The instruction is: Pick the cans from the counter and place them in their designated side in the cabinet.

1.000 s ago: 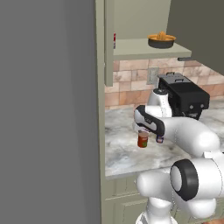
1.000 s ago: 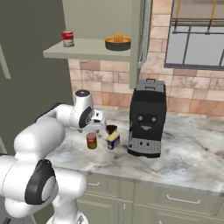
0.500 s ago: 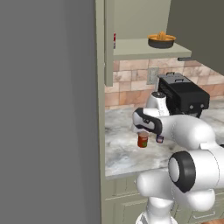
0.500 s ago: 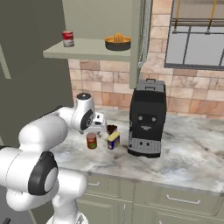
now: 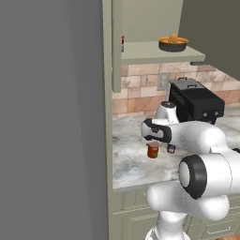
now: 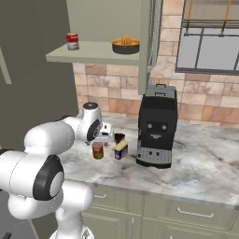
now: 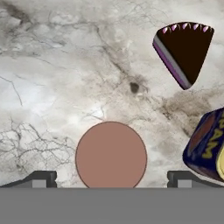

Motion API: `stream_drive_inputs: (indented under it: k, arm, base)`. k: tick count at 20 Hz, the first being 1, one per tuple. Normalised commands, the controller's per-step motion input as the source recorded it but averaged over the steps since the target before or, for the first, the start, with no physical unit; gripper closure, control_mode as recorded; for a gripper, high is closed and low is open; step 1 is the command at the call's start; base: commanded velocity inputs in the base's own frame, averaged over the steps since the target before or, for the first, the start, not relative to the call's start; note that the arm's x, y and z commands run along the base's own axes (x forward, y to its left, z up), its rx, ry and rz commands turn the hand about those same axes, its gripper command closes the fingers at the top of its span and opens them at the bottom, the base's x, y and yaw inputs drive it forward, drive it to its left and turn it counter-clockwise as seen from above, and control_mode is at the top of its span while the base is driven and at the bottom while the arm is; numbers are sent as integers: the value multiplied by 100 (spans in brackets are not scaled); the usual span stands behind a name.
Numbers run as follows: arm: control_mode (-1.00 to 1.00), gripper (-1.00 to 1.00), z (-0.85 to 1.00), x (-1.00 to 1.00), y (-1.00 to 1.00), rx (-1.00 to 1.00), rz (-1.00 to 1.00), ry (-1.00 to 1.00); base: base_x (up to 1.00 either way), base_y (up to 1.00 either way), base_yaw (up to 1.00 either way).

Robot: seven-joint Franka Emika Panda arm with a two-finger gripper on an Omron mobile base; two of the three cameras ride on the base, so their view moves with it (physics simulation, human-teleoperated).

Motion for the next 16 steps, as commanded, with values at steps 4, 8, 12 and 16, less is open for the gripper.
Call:
stream_drive_inputs:
  k: [4,8,12,16]
  arm:
    - [-100,-100,-16,0,0,0,0,0]
    - [-100,-100,-17,2,0,0,0,0]
    - [-100,-100,-17,5,0,0,0,0]
    - [-100,-100,-16,7,0,0,0,0]
  base:
    - [0,0,0]
    - [0,0,0]
    - [0,0,0]
    - [0,0,0]
